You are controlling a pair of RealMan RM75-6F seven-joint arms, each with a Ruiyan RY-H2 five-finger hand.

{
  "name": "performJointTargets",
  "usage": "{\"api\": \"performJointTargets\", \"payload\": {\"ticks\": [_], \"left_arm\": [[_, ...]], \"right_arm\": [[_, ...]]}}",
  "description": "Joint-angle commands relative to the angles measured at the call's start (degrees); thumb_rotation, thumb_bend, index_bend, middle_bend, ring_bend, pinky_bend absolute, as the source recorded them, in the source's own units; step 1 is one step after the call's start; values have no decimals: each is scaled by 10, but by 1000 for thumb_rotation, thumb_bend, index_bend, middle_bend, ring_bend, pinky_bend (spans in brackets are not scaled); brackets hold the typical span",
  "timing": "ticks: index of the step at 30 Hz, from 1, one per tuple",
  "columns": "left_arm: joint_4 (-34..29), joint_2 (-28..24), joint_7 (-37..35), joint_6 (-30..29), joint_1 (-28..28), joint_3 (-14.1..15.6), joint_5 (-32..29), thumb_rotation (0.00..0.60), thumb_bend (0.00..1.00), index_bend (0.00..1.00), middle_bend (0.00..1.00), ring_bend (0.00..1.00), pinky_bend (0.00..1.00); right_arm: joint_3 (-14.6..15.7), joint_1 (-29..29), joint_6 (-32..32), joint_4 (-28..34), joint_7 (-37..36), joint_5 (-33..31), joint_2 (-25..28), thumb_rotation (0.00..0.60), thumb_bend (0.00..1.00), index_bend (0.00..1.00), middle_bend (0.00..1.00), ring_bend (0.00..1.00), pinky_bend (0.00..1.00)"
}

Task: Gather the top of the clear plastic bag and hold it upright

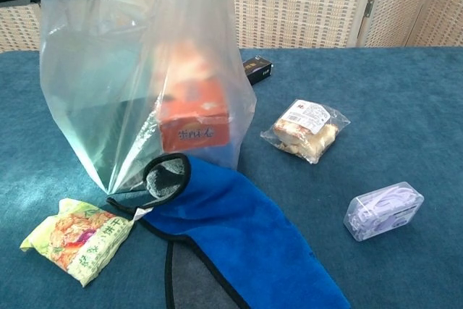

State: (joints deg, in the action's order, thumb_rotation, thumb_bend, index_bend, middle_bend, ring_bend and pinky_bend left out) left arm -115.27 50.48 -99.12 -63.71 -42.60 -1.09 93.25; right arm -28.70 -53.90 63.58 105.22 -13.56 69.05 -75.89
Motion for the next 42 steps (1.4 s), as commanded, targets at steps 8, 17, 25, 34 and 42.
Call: {"api": "performJointTargets", "payload": {"ticks": [8, 17, 25, 34, 42], "left_arm": [[34, -5, -106, 34, -29, 8, 57, 0, 88, 262, 312, 273, 100], [62, -7, -161, 42, -51, 22, 79, 0, 87, 220, 279, 246, 84], [62, -18, -130, 50, -55, 35, 79, 0, 74, 168, 173, 120, 45], [50, -40, -76, 62, -45, 51, 62, 0, 69, 184, 173, 147, 45], [48, -46, -95, 94, -76, 48, 71, 0, 24, 250, 174, 179, 62]], "right_arm": [[-9, -11, -6, -1, 29, -26, -3, 600, 0, 0, 0, 0, 0], [-11, -5, -8, 3, 27, -29, 8, 600, 0, 0, 0, 0, 0], [-14, -1, -8, 4, 18, -30, 15, 600, 0, 0, 0, 0, 0], [-16, 0, -12, -7, 4, -25, 17, 600, 0, 0, 0, 0, 0], [-21, 1, -12, -10, -8, -24, 20, 600, 0, 0, 0, 0, 0]]}}
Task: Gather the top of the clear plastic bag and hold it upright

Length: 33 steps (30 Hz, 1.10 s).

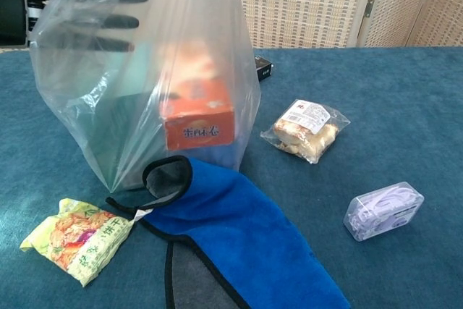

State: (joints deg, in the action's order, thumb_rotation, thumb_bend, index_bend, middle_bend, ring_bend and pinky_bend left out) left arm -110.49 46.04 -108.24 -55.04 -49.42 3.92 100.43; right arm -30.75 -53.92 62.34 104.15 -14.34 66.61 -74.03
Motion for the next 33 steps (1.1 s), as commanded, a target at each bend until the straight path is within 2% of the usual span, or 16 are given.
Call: {"api": "performJointTargets", "payload": {"ticks": [1, 6, 11, 20, 23, 33], "left_arm": [[1, -2, -2, 10, -10, -3, -1, 0, 21, 250, 174, 182, 67], [3, -5, -25, 17, -22, 2, 11, 0, 18, 281, 215, 203, 77], [19, -5, -74, 6, -39, 10, 42, 0, 17, 316, 234, 208, 78], [46, 3, -161, -19, -63, 19, 55, 0, 17, 339, 252, 206, 78], [47, -2, -120, -12, -60, 21, 42, 0, 16, 312, 253, 204, 78], [28, -29, -23, 25, -47, 35, 3, 0, 14, 321, 253, 203, 104]], "right_arm": [[0, 2, 1, 1, -1, 1, 2, 600, 0, 0, 0, 0, 0], [4, 4, -2, -1, -3, 2, 5, 600, 0, 0, 0, 0, 0], [6, 3, -5, -1, -6, 6, 4, 600, 0, 0, 0, 0, 0], [8, 1, -5, 4, -1, 6, 3, 600, 0, 0, 0, 0, 0], [8, 2, -5, 6, -1, 6, 5, 600, 0, 0, 0, 0, 0], [10, 4, -4, 9, -1, 10, 9, 600, 0, 0, 0, 0, 0]]}}
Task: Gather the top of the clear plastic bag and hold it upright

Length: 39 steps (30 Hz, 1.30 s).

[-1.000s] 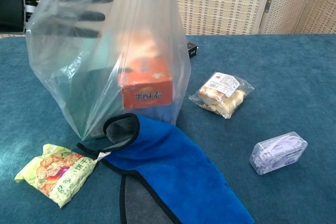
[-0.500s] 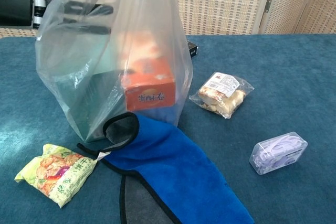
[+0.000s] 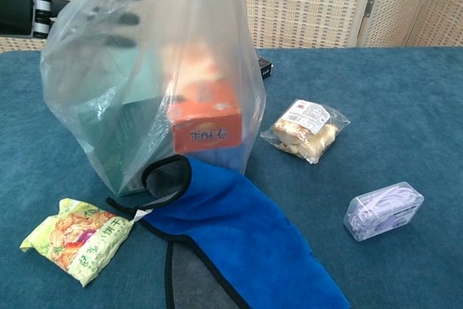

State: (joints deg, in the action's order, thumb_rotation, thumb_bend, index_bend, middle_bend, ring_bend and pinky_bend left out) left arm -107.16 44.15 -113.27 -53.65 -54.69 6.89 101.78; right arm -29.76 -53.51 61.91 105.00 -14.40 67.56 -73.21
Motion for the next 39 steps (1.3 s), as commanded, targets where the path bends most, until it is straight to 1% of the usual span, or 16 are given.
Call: {"api": "performJointTargets", "payload": {"ticks": [1, 4, 11, 13, 15, 22, 27, 29, 32, 35, 39], "left_arm": [[-7, -12, 36, 15, 6, 6, -11, 0, 11, 327, 253, 201, 115], [-15, -16, 52, 25, 5, 7, -10, 0, 5, 346, 252, 196, 128], [-17, -15, 39, 31, -11, 5, 11, 0, 0, 359, 237, 190, 128], [-18, -10, 15, 21, -13, 2, 9, 0, 0, 361, 236, 190, 128], [-11, -5, -5, 7, -14, 2, 22, 0, 0, 365, 236, 190, 128], [20, 13, -137, -45, -28, 11, 59, 0, 0, 385, 236, 185, 125], [35, 21, -181, -68, -33, 18, 66, 0, 0, 384, 236, 174, 81], [38, 18, -166, -70, -32, 19, 60, 0, 0, 375, 236, 166, 71], [31, 9, -105, -45, -34, 23, 53, 0, 0, 354, 222, 132, 68], [16, -1, -64, -19, -38, 26, 40, 0, 0, 322, 180, 91, 62], [1, -12, -21, 1, -40, 27, 31, 0, 0, 225, 94, 25, 6]], "right_arm": [[0, 0, 0, 1, -1, 1, 1, 600, 0, 0, 0, 0, 0], [0, 1, 0, 2, -1, 2, 1, 600, 0, 0, 0, 0, 0], [1, 3, 1, 3, -4, 3, 3, 600, 0, 0, 0, 0, 0], [1, 3, 2, 2, -4, 3, 4, 600, 0, 0, 0, 0, 0], [1, 4, 2, 2, -6, 2, 4, 600, 0, 0, 0, 0, 0], [-1, 4, 3, 2, -7, 1, 3, 600, 0, 0, 0, 0, 0], [-3, 4, 4, 5, -4, -2, 6, 600, 0, 0, 0, 0, 0], [-4, 5, 5, 7, -3, -2, 7, 600, 0, 0, 0, 0, 0], [-3, 6, 5, 8, -2, -2, 9, 600, 0, 0, 0, 0, 0], [-3, 6, 5, 8, -3, -2, 9, 600, 0, 0, 0, 0, 0], [-2, 5, 3, 8, -4, -1, 9, 600, 0, 0, 0, 0, 0]]}}
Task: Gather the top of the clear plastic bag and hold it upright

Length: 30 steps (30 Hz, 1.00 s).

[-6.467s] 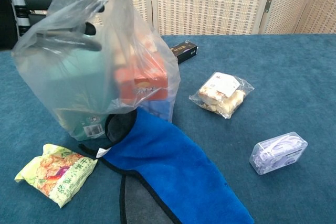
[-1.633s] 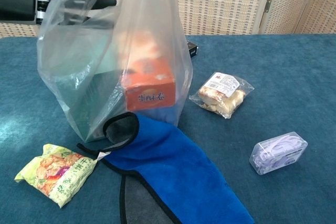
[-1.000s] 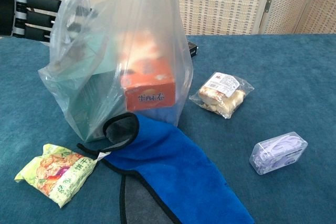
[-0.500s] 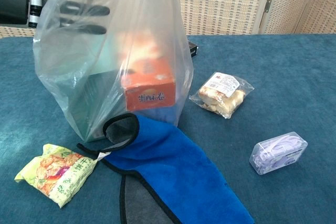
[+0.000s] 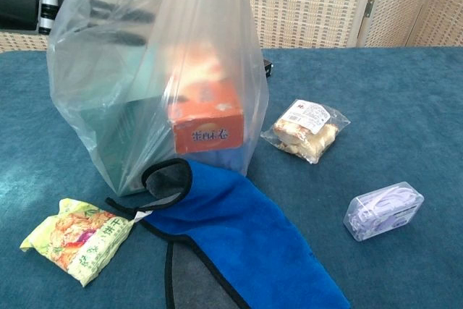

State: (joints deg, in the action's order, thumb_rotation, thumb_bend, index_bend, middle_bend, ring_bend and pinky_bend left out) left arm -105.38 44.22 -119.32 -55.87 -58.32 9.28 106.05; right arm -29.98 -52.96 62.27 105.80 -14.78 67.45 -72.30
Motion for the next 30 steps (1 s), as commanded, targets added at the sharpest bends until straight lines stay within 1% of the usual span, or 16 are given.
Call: {"api": "performJointTargets", "payload": {"ticks": [1, 9, 12, 17, 19, 23, 25, 30], "left_arm": [[-21, -15, 44, 23, -4, 2, -15, 0, 0, 215, 82, 15, 1], [-25, -12, 44, 22, -8, -1, -14, 0, 0, 194, 2, 0, 0], [-28, -13, 53, 30, -9, -1, -19, 0, 0, 123, 0, 0, 0], [-33, -18, 64, 42, -12, 0, -24, 0, 0, 63, 0, 0, 0], [-37, -21, 60, 38, -12, -1, -24, 0, 0, 71, 0, 0, 0], [-38, -22, 39, 24, -10, -1, -15, 0, 0, 118, 0, 0, 0], [-33, -19, 19, 12, -10, 0, -6, 0, 0, 125, 0, 0, 0], [-4, -7, -60, -32, -13, 9, 31, 0, 0, 146, 0, 0, 0]], "right_arm": [[0, 0, 0, 0, -1, 0, 0, 600, 0, 0, 0, 0, 0], [0, -1, 0, -1, 0, -1, -1, 600, 0, 0, 0, 0, 0], [0, 0, 0, 0, 1, 0, 0, 600, 0, 0, 0, 0, 0], [0, -1, 0, 0, -1, -1, -1, 600, 0, 0, 0, 0, 0], [0, -1, 0, -2, -2, -1, -2, 600, 0, 0, 0, 0, 0], [0, -2, -1, -3, -2, -1, -4, 600, 0, 0, 0, 0, 0], [0, -3, -1, -3, -2, -1, -3, 600, 0, 0, 0, 0, 0], [-2, -3, 1, 0, -1, -2, -3, 600, 0, 0, 0, 0, 0]]}}
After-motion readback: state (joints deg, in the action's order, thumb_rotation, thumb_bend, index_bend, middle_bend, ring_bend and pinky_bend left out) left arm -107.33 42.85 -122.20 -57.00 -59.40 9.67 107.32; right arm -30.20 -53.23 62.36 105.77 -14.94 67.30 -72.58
